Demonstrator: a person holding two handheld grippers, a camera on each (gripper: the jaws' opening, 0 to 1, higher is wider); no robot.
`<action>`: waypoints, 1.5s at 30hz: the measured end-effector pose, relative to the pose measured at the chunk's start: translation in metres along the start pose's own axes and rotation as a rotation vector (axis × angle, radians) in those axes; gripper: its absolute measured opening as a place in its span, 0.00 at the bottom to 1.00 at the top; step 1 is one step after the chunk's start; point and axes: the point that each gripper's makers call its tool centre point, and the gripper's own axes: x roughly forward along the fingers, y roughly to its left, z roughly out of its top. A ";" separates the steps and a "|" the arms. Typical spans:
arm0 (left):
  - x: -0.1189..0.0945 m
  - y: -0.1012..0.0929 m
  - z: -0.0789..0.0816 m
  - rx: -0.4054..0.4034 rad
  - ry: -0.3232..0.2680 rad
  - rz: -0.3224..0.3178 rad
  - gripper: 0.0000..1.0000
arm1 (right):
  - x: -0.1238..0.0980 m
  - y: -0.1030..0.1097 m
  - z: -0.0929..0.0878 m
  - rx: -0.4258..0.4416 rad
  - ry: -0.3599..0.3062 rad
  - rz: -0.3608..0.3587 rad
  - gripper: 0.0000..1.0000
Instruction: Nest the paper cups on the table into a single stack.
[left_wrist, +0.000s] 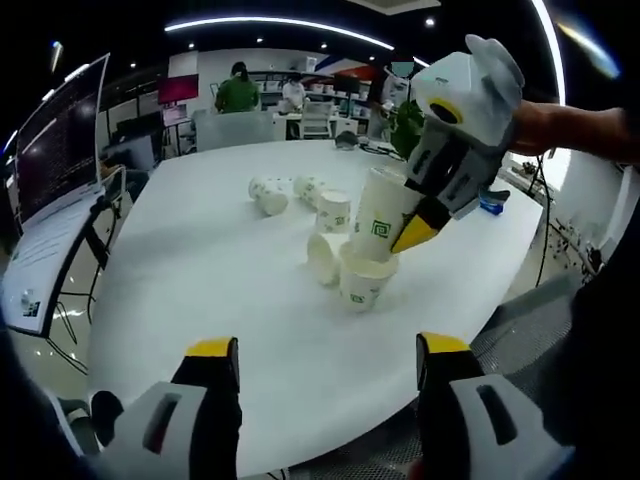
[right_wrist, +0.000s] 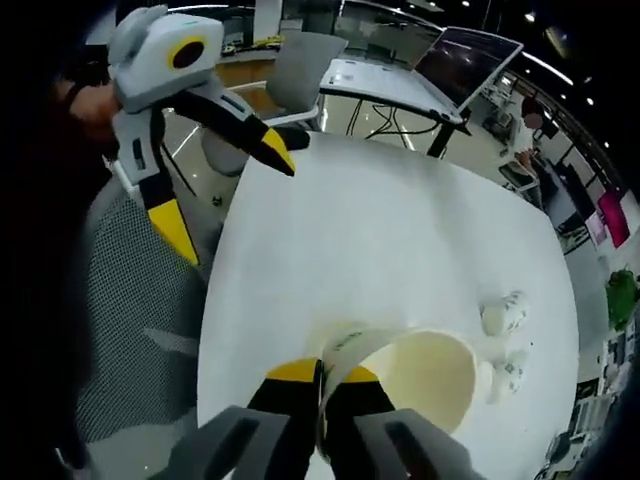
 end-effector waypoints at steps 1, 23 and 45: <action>0.000 0.002 -0.001 -0.003 -0.001 0.005 0.70 | 0.003 0.000 -0.001 -0.006 0.004 0.002 0.00; 0.003 0.009 -0.010 -0.020 0.013 0.018 0.69 | 0.016 0.001 -0.011 -0.002 0.039 0.027 0.00; 0.003 0.007 -0.010 -0.015 0.013 0.013 0.69 | 0.001 -0.006 0.000 0.116 -0.056 0.013 0.15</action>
